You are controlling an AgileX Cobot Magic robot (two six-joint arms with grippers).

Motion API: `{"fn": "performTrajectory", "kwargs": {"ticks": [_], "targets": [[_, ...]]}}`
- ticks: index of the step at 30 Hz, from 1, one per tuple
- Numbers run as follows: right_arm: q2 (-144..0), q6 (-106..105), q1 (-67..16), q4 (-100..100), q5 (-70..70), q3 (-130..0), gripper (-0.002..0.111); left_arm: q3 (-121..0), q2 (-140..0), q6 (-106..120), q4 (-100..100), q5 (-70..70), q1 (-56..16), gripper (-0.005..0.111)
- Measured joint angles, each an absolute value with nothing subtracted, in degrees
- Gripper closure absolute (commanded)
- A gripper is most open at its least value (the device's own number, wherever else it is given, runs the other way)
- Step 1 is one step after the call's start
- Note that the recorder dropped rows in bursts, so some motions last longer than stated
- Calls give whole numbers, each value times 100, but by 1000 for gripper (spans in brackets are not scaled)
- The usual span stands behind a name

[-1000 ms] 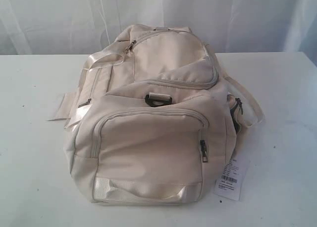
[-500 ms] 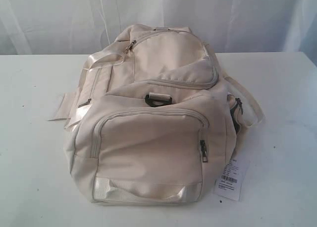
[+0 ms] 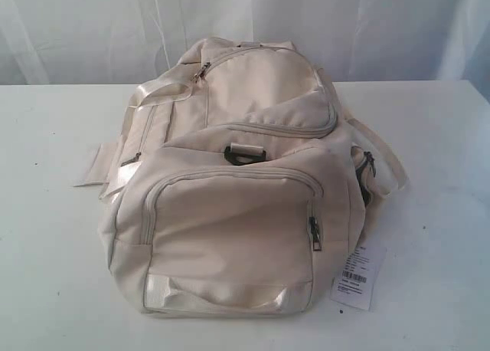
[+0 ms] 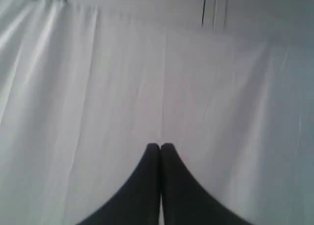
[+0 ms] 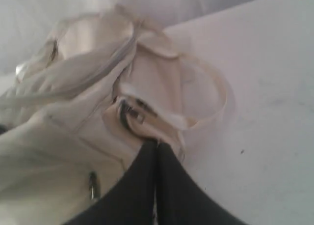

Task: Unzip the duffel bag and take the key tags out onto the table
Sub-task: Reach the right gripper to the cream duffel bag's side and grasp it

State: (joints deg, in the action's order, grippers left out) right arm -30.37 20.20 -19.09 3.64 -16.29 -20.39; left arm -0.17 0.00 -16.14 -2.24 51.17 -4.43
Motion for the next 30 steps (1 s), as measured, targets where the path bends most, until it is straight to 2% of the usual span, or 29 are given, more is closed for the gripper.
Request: {"fn": "performTrajectory", "kwargs": {"ticks": [5, 10, 18, 20, 23, 25, 30], "targets": [[-4143, -132, -2560, 2092, -2687, -2953, 108, -17, 0, -1882, -363, 6671, -443, 107], [-4978, -1439, -2833, 3135, -3187, -3539, 108, -17, 0, -2060, -525, 6856, -443, 107], [-5787, -1748, -2895, 3255, -3930, -3918, 108, -17, 0, -2637, -619, 6787, -443, 107], [-5911, -1866, -2906, 3255, -4162, -4033, 108, -189, 0, -2854, -785, 5966, -443, 107], [-6050, -1977, -2906, 3255, -4461, -4242, 108, -942, -24, -2997, -958, 2939, -443, 107], [-6125, -2037, -2906, 3255, -4635, -4423, 108, -1580, -296, -2406, -870, 905, -443, 107], [-6374, -2247, -2945, 3255, -4812, -5026, 108, -3087, -1658, -310, -751, -2465, -443, 107]]}}
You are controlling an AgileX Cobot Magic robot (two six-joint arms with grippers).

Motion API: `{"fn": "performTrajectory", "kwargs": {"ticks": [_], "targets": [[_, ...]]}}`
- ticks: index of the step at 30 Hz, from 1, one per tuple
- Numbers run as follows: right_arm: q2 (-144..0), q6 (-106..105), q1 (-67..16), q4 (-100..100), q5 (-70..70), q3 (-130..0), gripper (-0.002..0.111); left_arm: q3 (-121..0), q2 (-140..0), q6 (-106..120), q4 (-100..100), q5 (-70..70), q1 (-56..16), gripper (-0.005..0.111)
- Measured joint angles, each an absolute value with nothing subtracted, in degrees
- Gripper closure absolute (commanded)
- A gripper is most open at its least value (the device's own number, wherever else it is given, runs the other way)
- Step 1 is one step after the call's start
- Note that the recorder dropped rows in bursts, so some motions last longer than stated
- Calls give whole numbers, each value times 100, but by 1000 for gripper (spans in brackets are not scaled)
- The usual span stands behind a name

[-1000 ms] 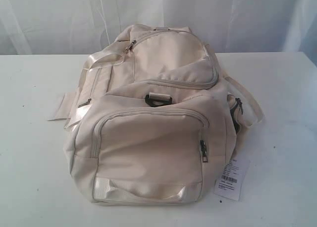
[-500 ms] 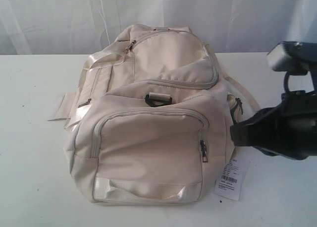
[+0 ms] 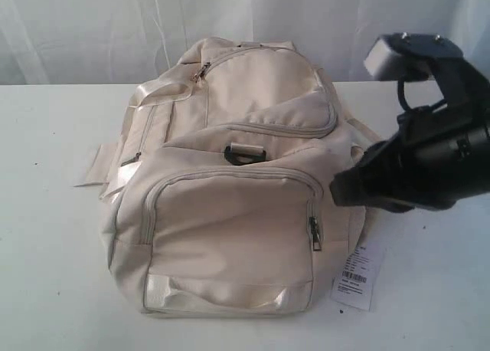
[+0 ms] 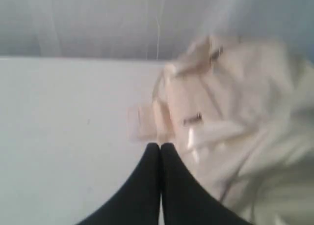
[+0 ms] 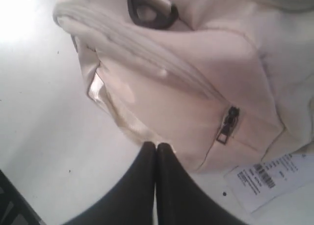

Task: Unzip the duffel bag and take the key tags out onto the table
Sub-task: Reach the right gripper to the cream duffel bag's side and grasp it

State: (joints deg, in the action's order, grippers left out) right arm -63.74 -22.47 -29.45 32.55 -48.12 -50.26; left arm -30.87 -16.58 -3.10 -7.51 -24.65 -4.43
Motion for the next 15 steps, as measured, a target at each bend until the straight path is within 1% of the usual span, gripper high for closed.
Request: {"fn": "performTrajectory", "kwargs": {"ticks": [4, 7, 11, 15], "targets": [[-6635, -2289, -3258, 3173, -4928, -5595, 108, -4471, -3092, 1559, -1031, -5055, -540, 107], [-6873, -2289, -3674, 3088, -5052, -6039, 108, -5157, -4048, 2265, -1373, -6203, -834, 107], [-7115, -2088, -4420, 2649, -5207, -6447, 108, -5346, -4683, 2717, -1539, -6450, -1110, 107], [-7393, -1575, -5207, 1657, -5233, -6717, 108, -5145, -4803, 2804, -1539, -6172, -1297, 107]]}}
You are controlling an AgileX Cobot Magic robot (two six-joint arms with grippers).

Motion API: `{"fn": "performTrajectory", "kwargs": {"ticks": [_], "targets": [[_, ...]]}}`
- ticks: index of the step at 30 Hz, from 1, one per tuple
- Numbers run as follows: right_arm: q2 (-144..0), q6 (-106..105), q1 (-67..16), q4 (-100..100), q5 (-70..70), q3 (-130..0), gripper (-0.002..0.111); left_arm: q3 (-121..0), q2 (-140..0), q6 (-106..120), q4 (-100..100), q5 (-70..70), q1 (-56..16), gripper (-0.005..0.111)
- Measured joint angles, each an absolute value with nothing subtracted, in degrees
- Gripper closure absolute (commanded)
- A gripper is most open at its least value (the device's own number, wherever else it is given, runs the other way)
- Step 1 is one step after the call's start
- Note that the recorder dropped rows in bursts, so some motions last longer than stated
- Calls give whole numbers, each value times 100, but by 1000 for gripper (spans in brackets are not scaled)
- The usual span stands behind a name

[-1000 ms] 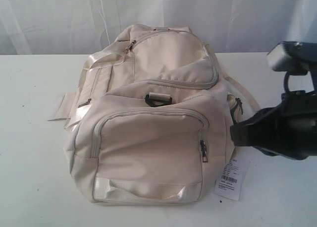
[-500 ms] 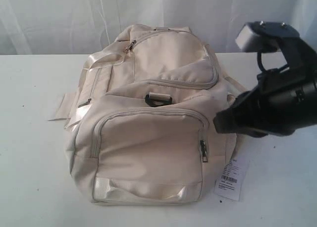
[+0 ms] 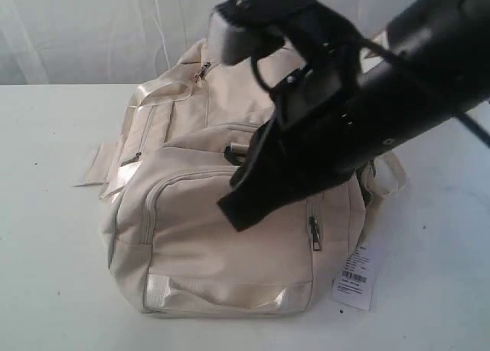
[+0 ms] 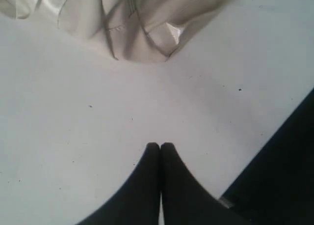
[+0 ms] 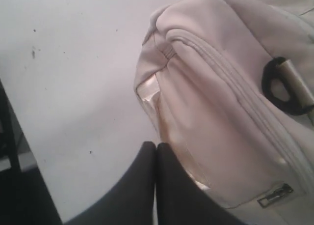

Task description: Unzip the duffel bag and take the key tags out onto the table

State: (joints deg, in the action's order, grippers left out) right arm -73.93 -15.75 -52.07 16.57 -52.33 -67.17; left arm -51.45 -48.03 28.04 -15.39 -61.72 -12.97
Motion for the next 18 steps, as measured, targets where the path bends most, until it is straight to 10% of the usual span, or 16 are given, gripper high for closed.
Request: {"fn": "performTrajectory", "kwargs": {"ticks": [5, 13, 18], "targets": [[-7953, -1244, -5924, 598, -5070, -6911, 104, -4749, -4814, 2816, -1539, -5729, -1473, 107], [-8585, -2337, -6470, 33, -3449, -6952, 50, -3960, -4814, 2837, -1551, -4696, -1749, 107], [-8895, -2531, -6506, -669, -2928, -6952, 45, -3820, -4814, 2818, -1642, -4535, -1786, 107]]}}
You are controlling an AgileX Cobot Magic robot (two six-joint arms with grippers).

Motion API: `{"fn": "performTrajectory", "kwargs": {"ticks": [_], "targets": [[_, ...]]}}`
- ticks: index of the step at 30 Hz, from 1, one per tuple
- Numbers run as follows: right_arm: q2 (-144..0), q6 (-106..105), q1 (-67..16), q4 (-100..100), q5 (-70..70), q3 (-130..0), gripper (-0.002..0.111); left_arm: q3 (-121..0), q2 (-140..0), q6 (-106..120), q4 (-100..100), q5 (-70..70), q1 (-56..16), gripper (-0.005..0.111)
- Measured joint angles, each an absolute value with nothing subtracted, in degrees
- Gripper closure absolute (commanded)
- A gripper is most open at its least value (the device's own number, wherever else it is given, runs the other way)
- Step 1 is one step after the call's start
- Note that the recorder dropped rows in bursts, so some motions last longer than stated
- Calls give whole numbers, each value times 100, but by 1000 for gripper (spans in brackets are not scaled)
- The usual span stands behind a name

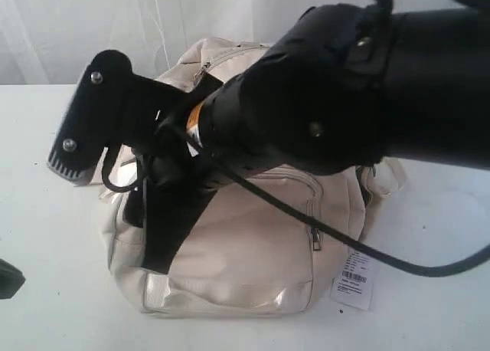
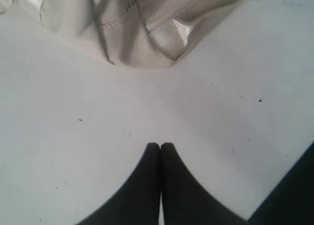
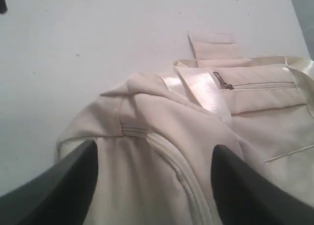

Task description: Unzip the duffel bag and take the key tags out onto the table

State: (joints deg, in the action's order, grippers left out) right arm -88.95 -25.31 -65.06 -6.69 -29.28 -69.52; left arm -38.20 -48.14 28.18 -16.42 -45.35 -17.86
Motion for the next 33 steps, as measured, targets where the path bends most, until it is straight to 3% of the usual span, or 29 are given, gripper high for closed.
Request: {"fn": "performTrajectory", "kwargs": {"ticks": [7, 10, 15, 25, 33], "targets": [[-9468, -2065, -6506, -1906, -2826, -6952, 46, -3820, -4814, 2818, -1700, -4446, -1786, 107], [-9734, -1365, -6509, -2484, -2816, -6952, 62, -3820, -4814, 2818, -1700, -4426, -1786, 107], [-10016, 493, -6509, -3207, -3086, -6972, 108, -3820, -4814, 2839, -1700, -4399, -1786, 107], [-9752, 1229, -6562, -3106, -4188, -6799, 108, -3811, -4814, 2839, -1700, -4306, -1786, 107], [-8532, 1218, -6562, -3104, -4626, -5666, 108, -3811, -4814, 2839, -1700, -4298, -1786, 107]]}}
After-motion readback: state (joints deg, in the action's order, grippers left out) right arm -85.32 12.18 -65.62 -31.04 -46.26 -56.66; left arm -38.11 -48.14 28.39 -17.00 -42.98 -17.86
